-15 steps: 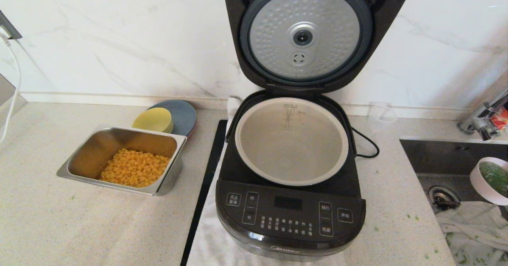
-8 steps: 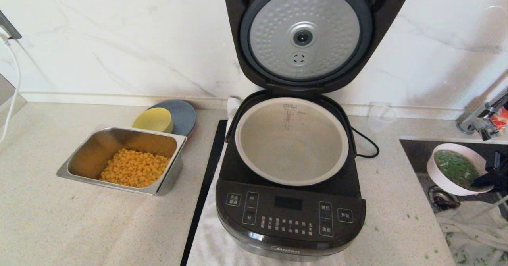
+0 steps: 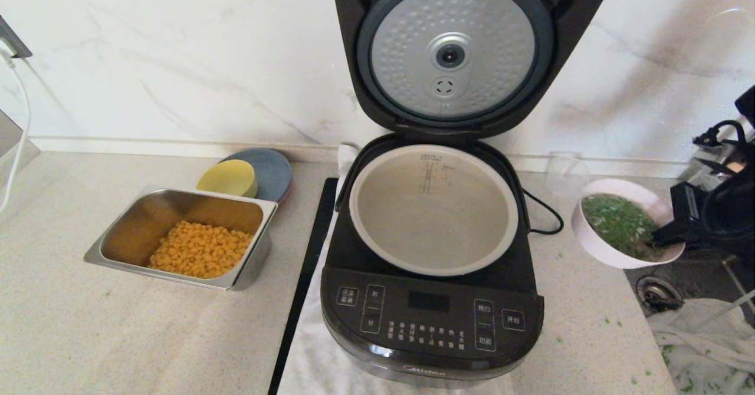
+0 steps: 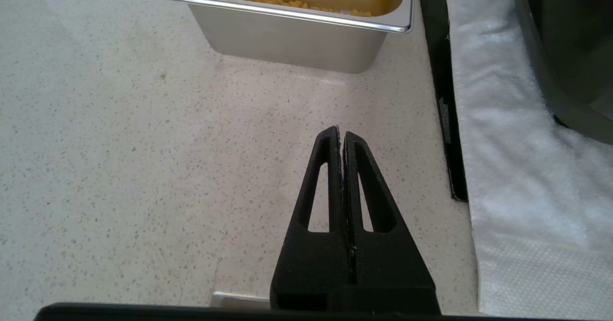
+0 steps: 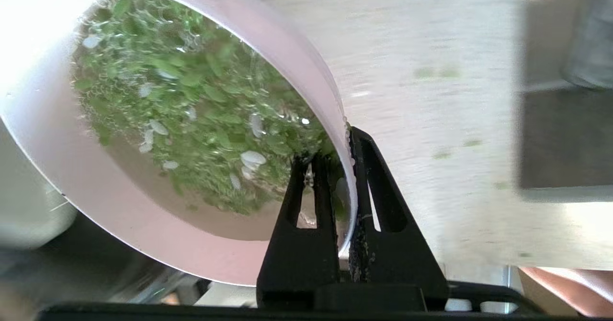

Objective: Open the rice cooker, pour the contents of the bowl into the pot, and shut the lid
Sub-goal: Pour the water from the bowl into the rice cooker

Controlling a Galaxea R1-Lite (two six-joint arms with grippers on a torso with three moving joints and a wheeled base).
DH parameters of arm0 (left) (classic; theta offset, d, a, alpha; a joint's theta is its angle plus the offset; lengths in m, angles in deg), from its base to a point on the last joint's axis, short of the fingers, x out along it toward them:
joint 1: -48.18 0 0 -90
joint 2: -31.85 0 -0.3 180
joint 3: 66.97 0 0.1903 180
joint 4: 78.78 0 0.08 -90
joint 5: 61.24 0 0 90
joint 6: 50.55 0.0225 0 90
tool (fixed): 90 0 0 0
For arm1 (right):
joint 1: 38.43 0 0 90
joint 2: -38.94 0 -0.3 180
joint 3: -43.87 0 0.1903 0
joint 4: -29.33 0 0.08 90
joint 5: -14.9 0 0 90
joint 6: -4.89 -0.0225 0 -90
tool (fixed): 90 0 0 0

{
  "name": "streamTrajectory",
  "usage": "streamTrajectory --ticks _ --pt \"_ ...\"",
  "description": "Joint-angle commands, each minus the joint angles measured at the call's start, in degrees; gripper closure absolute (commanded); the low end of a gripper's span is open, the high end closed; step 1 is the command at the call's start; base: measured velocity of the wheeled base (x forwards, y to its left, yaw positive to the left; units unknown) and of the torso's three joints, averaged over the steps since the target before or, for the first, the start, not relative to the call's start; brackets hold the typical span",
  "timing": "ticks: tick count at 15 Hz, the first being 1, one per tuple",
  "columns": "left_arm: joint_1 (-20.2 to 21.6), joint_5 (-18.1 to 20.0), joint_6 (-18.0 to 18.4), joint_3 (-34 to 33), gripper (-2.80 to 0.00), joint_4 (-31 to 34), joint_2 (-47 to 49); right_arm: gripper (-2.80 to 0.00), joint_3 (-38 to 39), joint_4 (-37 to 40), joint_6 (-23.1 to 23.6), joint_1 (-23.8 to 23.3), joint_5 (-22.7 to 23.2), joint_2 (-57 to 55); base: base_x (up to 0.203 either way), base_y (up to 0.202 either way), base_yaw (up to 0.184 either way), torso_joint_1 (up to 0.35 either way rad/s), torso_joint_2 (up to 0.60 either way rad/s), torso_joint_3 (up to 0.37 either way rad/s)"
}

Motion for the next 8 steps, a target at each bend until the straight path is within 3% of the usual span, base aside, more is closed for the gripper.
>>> streamTrajectory --ticks 1,6,8 --pt "-0.01 -0.03 0.02 0.00 0.00 0.01 -0.13 0.00 -7.44 4.18 -1.68 6.41 -0.42 -0.60 0.000 0.000 0.000 0.000 0.00 0.000" --pt "-0.01 -0.03 0.02 -0.05 0.00 0.01 -0.13 0.00 -18.35 10.05 -2.41 18.02 -6.22 -5.13 0.000 0.000 0.000 0.000 0.00 0.000" --pt "-0.01 -0.03 0.02 0.00 0.00 0.01 -0.13 0.00 -23.17 11.73 -2.48 20.58 -7.71 -7.33 0.000 0.000 0.000 0.000 0.00 0.000"
